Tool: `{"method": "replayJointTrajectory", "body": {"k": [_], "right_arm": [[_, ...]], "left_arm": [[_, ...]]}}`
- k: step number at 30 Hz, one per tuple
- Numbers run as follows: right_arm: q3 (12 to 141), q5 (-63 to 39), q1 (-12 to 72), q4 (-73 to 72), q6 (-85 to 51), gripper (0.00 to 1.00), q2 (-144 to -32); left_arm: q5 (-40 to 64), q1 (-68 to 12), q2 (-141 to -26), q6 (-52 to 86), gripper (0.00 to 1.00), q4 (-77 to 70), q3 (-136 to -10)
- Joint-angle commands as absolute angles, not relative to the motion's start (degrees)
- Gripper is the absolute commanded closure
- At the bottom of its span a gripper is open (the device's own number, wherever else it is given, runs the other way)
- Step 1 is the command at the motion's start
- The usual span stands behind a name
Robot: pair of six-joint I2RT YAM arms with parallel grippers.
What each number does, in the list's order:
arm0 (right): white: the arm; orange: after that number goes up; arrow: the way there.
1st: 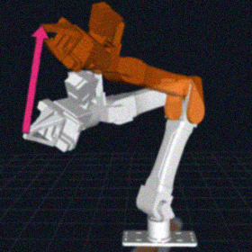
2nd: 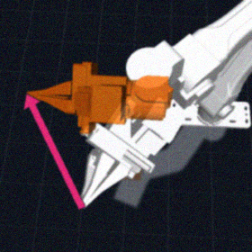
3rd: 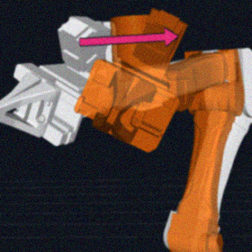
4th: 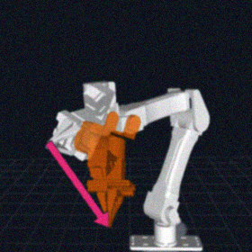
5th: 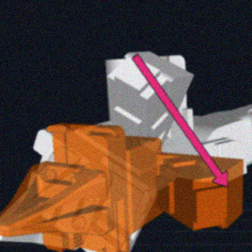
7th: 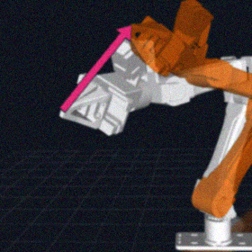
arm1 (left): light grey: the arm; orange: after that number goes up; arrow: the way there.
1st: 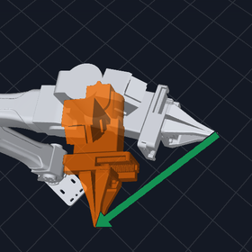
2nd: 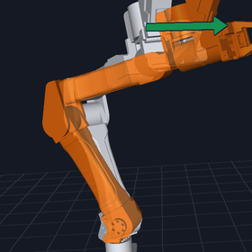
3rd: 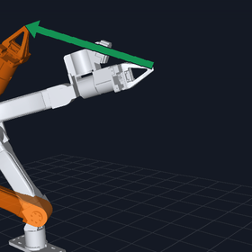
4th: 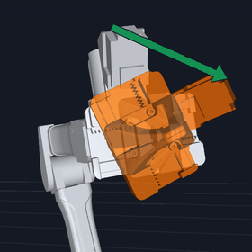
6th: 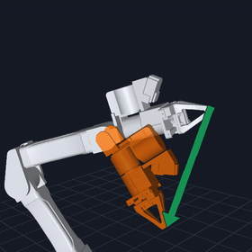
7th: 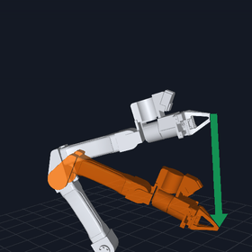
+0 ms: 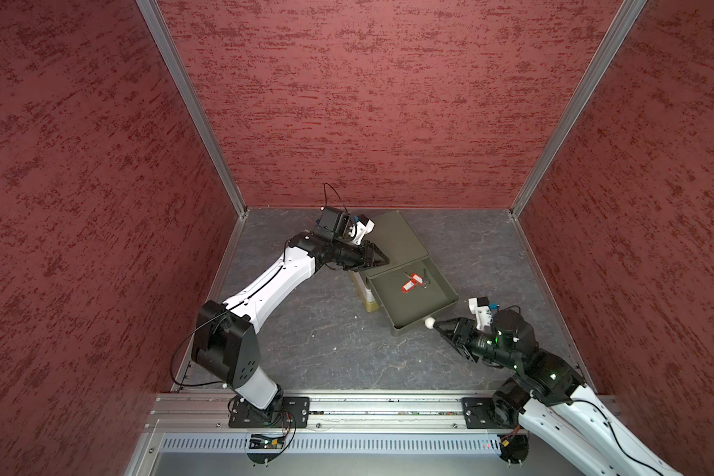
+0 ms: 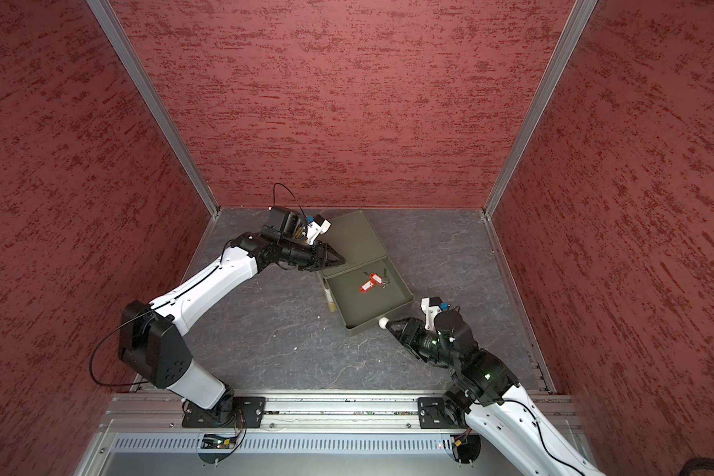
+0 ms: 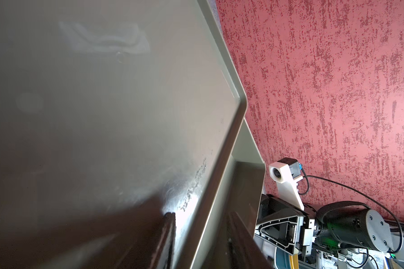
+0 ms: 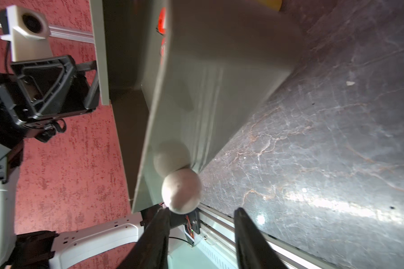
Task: Take the keys out of the drawer
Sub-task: Open the drawer in the storage box.
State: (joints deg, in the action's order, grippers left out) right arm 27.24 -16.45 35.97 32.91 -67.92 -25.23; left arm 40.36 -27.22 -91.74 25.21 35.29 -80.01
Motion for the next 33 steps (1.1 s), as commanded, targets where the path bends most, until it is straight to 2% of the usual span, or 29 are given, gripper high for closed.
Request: {"method": "replayJointTrajectory", "body": {"k": [1,5,10,17,26,33], "right_arm": [[28.7,-15.9,36.5,34.4,-66.8,0.46,-26.3],[32.6,-15.4,36.6,37.8,-64.9,0.46,-27.5],[44.5,-14.3,36.7,50.5,-60.4,0.46,-30.8],[63.1,-13.6,37.9,64.0,-53.9,0.46,-44.6],[83.2,-7.6,38.4,69.5,-37.5,0.48,-68.7],[87.3,-5.7,38.4,68.8,-37.5,0.49,-77.7]], "left_arm": [[35.9,-27.2,-94.3,25.0,0.61,42.0,-77.4],[35.9,-27.0,-94.3,24.9,0.61,42.2,-77.4],[36.2,-26.8,-94.2,24.9,0.61,42.2,-77.7],[36.6,-26.2,-93.8,24.4,0.61,42.5,-77.6],[36.5,-26.0,-93.0,24.2,0.62,42.7,-76.8],[36.4,-25.5,-92.2,24.3,0.62,42.5,-76.0]]}}
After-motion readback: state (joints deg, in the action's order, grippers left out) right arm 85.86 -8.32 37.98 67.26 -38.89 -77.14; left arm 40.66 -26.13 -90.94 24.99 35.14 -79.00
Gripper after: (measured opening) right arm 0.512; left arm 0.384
